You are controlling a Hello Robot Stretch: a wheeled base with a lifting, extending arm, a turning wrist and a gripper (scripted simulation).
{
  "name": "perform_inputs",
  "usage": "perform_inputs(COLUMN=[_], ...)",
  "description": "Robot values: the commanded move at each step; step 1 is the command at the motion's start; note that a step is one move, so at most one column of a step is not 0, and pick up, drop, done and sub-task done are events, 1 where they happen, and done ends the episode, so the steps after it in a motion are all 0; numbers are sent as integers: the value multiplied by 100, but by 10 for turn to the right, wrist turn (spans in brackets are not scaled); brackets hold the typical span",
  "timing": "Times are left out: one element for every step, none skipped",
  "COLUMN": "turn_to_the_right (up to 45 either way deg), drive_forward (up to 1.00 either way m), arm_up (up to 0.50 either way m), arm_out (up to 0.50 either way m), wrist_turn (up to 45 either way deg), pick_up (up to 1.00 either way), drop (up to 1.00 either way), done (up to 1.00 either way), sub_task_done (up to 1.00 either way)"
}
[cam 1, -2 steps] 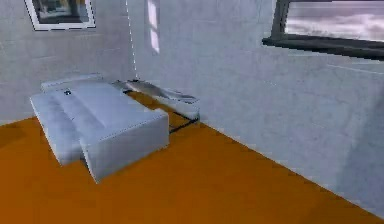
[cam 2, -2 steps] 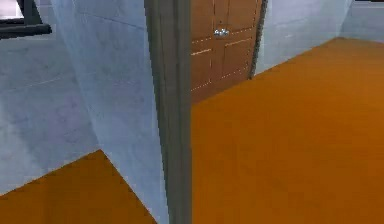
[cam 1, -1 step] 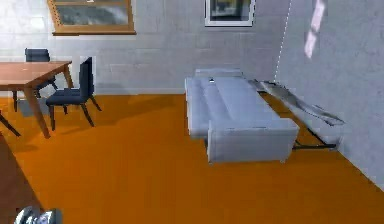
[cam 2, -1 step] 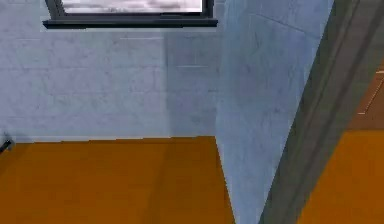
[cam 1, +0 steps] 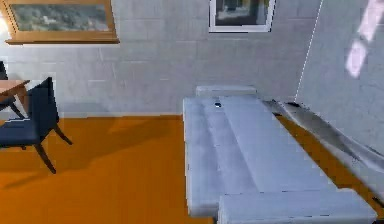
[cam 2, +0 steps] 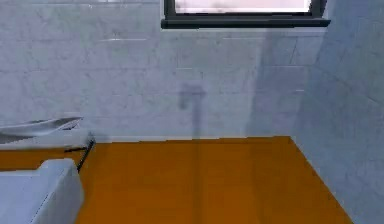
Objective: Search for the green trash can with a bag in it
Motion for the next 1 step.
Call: perform_inputs(turn_to_the_right=[-450], drive_forward=[0], arm_up=[0], arm_out=[0], wrist_turn=[0], pick_up=[0], drop=[0], done=[0], sub_task_done=[0])
